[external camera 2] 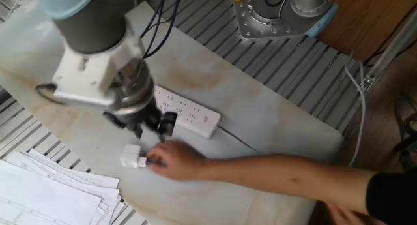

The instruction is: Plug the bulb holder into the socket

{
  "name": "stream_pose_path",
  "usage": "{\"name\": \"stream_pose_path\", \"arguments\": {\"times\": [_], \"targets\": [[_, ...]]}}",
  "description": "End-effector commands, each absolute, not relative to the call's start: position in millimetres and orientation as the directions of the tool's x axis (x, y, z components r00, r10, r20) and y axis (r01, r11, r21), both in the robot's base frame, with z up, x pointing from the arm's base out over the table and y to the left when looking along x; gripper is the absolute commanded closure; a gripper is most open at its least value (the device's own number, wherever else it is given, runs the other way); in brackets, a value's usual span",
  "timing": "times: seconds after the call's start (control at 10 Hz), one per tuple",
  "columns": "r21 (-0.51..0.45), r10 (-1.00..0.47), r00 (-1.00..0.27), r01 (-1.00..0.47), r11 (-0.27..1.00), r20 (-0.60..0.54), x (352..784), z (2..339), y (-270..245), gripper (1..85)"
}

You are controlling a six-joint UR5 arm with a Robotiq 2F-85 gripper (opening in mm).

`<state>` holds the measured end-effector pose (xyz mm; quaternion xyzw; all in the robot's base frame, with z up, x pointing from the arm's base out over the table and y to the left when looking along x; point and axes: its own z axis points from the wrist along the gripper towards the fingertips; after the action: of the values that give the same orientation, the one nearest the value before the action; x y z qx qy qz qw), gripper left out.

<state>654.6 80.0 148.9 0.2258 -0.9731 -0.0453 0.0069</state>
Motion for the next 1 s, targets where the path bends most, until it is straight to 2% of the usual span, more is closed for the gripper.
{"name": "stream_pose_path", "arguments": {"times": [0.0, 0.3, 0.6, 0.9], "targets": [[0.047, -0.454, -0.891, -0.454, 0.890, -0.028, 693, 132, 74, 40.7], [0.038, -0.453, -0.891, -0.454, 0.890, -0.039, 696, 127, 71, 41.7], [0.094, -0.400, -0.916, -0.398, 0.912, -0.002, 673, 171, 91, 40.7], [0.100, -0.348, -0.937, -0.344, 0.934, 0.027, 665, 177, 92, 40.7]]}}
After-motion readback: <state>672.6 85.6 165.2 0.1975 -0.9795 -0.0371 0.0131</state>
